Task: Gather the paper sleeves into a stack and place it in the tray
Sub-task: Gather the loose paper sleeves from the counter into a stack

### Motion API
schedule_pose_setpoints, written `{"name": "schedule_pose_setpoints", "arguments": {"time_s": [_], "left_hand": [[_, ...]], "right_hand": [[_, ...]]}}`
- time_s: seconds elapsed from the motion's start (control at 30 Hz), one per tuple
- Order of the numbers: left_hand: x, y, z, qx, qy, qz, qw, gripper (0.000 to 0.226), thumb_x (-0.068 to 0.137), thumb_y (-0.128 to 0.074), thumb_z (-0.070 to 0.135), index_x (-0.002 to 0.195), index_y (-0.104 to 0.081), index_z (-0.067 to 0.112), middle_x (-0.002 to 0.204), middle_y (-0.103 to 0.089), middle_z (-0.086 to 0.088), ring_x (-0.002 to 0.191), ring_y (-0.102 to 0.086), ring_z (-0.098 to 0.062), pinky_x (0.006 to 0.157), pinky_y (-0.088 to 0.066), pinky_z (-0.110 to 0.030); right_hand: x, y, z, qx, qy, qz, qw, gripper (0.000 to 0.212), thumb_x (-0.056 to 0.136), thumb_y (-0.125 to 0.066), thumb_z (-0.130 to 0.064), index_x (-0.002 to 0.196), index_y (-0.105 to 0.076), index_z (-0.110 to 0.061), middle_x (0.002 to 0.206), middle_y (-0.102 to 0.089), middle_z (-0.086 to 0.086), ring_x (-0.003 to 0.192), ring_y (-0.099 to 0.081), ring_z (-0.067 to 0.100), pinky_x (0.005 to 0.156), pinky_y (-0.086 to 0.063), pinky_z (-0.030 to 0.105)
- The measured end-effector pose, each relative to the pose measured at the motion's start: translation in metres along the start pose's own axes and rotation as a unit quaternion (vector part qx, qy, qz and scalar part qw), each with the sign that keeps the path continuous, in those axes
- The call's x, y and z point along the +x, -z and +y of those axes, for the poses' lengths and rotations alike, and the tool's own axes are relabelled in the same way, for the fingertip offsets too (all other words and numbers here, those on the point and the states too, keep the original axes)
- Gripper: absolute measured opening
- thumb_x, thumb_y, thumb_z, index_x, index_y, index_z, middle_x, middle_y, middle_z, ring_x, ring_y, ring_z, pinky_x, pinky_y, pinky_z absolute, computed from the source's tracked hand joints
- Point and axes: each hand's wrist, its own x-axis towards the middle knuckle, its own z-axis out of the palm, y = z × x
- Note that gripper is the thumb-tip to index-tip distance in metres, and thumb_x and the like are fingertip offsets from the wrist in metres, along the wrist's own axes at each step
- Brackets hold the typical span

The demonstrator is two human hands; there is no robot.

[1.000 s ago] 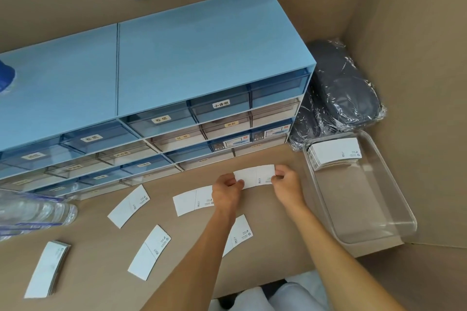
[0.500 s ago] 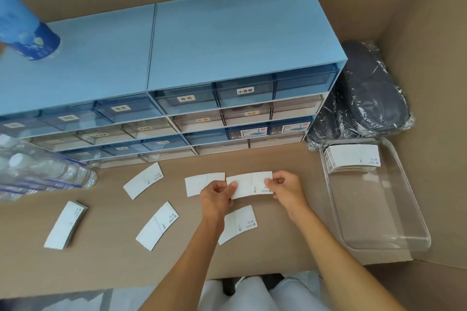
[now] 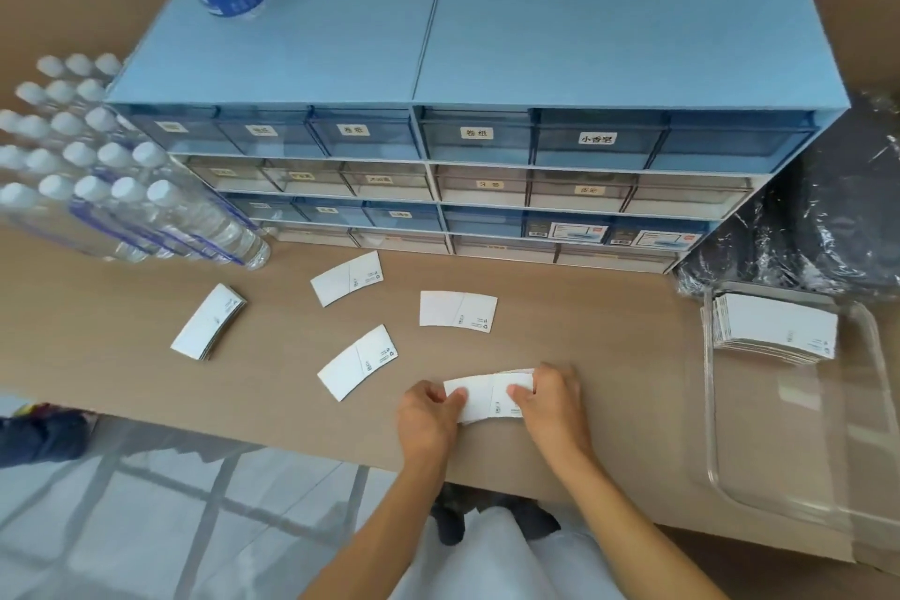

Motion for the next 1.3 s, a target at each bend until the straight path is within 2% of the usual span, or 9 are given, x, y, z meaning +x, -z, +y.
{"name": "schedule_pose_setpoints", "arguments": {"time_s": [0.17,0.3,0.43,0.57,0.7,0.83,0.97,1.13,1.3], "left_hand": [[-0.001,-0.003,0.004,0.020,-0.019,0.022,0.999,0.029,0.081,-0.076,0.030,0.069,-0.053,0.017,0.072,-0.062,-0.001,0.067,-0.056,-0.021,0.062,-0.041,-0.028],[0.002,-0.004,0.010,0.046,-0.026,0.026,0.998,0.028,0.080,-0.078,0.029,0.069,-0.055,0.018,0.073,-0.064,0.000,0.066,-0.058,-0.018,0.056,-0.039,-0.026],[0.007,-0.002,0.014,0.056,-0.021,0.004,0.998,0.023,0.076,-0.081,0.026,0.081,-0.060,0.016,0.084,-0.069,-0.003,0.077,-0.066,-0.024,0.071,-0.055,-0.034],[0.009,0.004,0.013,0.026,-0.014,-0.014,0.999,0.029,0.075,-0.083,0.021,0.095,-0.061,0.017,0.087,-0.062,0.005,0.086,-0.066,-0.024,0.082,-0.057,-0.037],[0.014,0.008,0.009,-0.011,0.003,-0.027,1.000,0.023,0.078,-0.081,0.019,0.094,-0.067,0.014,0.083,-0.068,0.000,0.078,-0.065,-0.020,0.072,-0.055,-0.032],[0.026,0.020,0.009,-0.030,0.008,-0.037,0.999,0.017,0.078,-0.081,0.017,0.088,-0.068,0.013,0.078,-0.067,-0.003,0.070,-0.063,-0.021,0.075,-0.059,-0.036],[0.041,0.034,0.020,-0.035,-0.012,-0.041,0.998,0.015,0.078,-0.082,0.015,0.076,-0.067,0.019,0.075,-0.067,0.004,0.066,-0.062,-0.011,0.059,-0.048,-0.022],[0.064,0.041,0.052,-0.026,-0.016,-0.043,0.999,0.016,0.079,-0.080,0.019,0.074,-0.066,0.012,0.072,-0.066,0.003,0.061,-0.058,-0.012,0.053,-0.041,-0.022],[0.091,0.038,0.078,-0.001,-0.045,-0.055,0.997,0.021,0.081,-0.077,0.016,0.070,-0.060,0.015,0.081,-0.067,-0.002,0.063,-0.058,-0.014,0.058,-0.044,-0.024]], "right_hand": [[0.004,-0.001,-0.010,-0.042,-0.014,0.007,0.999,0.032,0.088,-0.064,-0.031,0.103,-0.057,-0.004,0.122,-0.053,0.015,0.115,-0.053,0.036,0.091,-0.047,0.040],[0.005,0.000,-0.014,-0.049,-0.022,0.020,0.998,0.033,0.087,-0.066,-0.032,0.101,-0.059,-0.003,0.115,-0.061,0.017,0.110,-0.057,0.037,0.085,-0.047,0.039],[0.008,0.000,-0.014,-0.043,-0.027,0.022,0.998,0.035,0.084,-0.068,-0.033,0.099,-0.059,-0.002,0.110,-0.065,0.017,0.104,-0.060,0.038,0.080,-0.047,0.037],[0.011,-0.002,-0.011,0.010,-0.033,0.028,0.999,0.029,0.080,-0.071,-0.025,0.094,-0.054,-0.006,0.097,-0.065,0.013,0.092,-0.062,0.035,0.071,-0.045,0.034],[0.013,-0.004,-0.011,0.095,-0.056,0.005,0.994,0.025,0.076,-0.075,-0.016,0.090,-0.055,-0.010,0.082,-0.064,0.003,0.077,-0.063,0.027,0.068,-0.048,0.033],[0.018,-0.009,-0.016,0.151,-0.050,-0.012,0.987,0.028,0.074,-0.076,-0.012,0.064,-0.049,-0.014,0.059,-0.047,-0.006,0.059,-0.047,0.018,0.055,-0.037,0.030],[0.026,-0.015,-0.029,0.172,-0.031,0.003,0.985,0.018,0.075,-0.075,-0.011,0.073,-0.059,-0.002,0.065,-0.058,0.001,0.059,-0.052,0.017,0.056,-0.041,0.029],[0.044,-0.017,-0.059,0.183,-0.038,0.042,0.981,0.015,0.075,-0.076,-0.009,0.072,-0.061,-0.006,0.075,-0.067,0.010,0.068,-0.064,0.027,0.063,-0.052,0.035],[0.064,-0.021,-0.080,0.144,-0.062,0.082,0.984,0.023,0.074,-0.076,-0.014,0.062,-0.062,-0.002,0.072,-0.065,0.018,0.072,-0.060,0.034,0.060,-0.040,0.028]]}}
